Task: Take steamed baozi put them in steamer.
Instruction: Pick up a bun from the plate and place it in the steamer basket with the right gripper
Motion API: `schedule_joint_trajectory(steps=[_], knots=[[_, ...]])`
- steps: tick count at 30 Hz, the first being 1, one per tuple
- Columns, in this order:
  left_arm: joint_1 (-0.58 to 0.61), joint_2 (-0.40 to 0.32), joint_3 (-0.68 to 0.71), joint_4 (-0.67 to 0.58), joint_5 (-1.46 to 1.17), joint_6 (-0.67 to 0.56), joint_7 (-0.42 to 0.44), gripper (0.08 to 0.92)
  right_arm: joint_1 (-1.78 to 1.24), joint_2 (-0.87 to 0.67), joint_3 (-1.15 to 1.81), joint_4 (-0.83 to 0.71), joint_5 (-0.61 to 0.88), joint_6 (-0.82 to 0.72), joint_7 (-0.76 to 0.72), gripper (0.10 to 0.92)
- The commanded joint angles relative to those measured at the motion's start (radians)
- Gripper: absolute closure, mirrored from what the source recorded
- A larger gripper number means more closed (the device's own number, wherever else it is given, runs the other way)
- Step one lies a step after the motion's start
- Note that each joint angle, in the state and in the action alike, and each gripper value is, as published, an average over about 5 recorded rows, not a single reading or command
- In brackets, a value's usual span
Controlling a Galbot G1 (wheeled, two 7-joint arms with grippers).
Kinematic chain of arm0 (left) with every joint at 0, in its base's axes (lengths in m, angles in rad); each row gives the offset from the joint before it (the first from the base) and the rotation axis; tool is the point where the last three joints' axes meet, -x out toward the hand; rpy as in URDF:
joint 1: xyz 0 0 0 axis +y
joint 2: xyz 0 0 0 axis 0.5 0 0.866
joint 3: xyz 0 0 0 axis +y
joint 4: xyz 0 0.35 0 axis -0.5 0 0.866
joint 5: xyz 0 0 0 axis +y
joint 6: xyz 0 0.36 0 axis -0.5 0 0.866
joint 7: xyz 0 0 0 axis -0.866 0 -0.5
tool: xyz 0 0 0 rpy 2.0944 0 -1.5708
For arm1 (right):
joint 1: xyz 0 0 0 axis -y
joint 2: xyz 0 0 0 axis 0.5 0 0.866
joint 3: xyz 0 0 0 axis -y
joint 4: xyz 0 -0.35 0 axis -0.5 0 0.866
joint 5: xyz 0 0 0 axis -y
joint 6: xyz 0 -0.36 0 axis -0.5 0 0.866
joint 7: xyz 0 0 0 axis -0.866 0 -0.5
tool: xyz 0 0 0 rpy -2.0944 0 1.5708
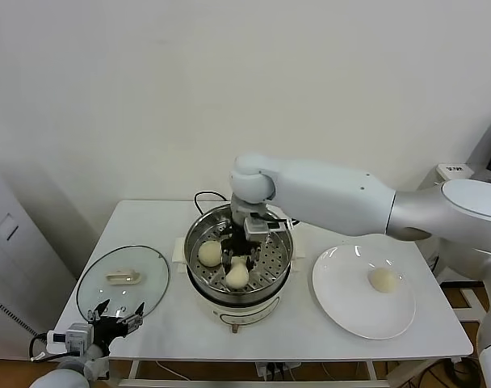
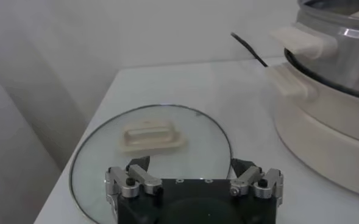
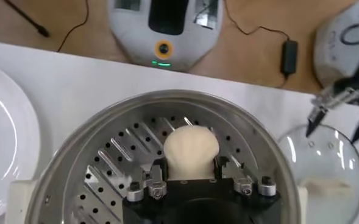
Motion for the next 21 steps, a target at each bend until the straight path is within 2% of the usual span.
schedule_joint_trajectory(steps=[1, 6, 15, 18, 21], knots=[[0.0, -0.001, -0.001, -0.001, 0.0, 0.0, 0.0, 0.177, -0.044, 0.012, 0.005, 0.027, -0.08, 0.019, -0.008, 0.56], [0.004, -0.002, -0.003, 0.0, 0.0, -0.002, 0.0, 0.177, -0.063, 0.018, 0.009, 0.029, -0.102, 0.015, 0.002, 0.498], [0.008, 0.002, -0.01, 0.003, 0.0, -0.006, 0.0, 0.177, -0.008, -0.019, 0.059, -0.003, -0.111, -0.026, 0.014, 0.252], [0.007, 0.002, -0.01, 0.003, 0.0, -0.006, 0.0, 0.177, 0.038, -0.06, 0.09, -0.043, -0.081, -0.064, 0.017, 0.211], [0.005, 0.001, -0.01, 0.003, 0.0, -0.006, 0.0, 0.177, 0.08, -0.116, 0.113, -0.091, -0.033, -0.111, 0.018, 0.204]])
